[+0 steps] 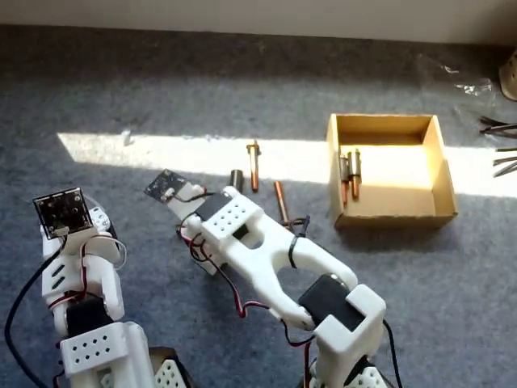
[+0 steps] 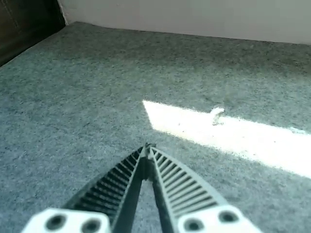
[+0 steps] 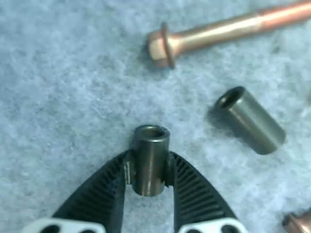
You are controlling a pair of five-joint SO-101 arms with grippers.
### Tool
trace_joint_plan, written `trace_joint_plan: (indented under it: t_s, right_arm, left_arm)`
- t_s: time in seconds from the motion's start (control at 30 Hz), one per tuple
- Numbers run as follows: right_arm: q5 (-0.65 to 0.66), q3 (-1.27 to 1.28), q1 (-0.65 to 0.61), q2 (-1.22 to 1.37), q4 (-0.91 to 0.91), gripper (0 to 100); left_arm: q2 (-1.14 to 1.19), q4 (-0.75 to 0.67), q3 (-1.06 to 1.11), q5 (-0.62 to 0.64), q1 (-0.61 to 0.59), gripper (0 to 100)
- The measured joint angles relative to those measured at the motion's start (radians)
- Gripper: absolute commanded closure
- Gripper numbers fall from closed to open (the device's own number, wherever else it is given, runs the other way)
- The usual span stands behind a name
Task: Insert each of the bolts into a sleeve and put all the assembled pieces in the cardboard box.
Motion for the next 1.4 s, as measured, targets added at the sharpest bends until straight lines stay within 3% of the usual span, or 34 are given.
trace_joint_plan:
  t_s: [0.3, 0.63, 1.4]
  right_arm:
    - [0.0, -0.026, 0.071, -0.054, 0.017, 99.5]
    - [0.0, -0.026, 0.123, -0.348, 0.052, 99.5]
    - [0.04, -0.002, 0.358, -1.025, 0.348, 99.5]
  left_arm:
    - [0.0, 0.002, 0.018, 0.0, 0.0, 99]
    - [0.0, 0.002, 0.018, 0.0, 0.0, 99]
    - [0.0, -0.002, 0.018, 0.0, 0.041, 99]
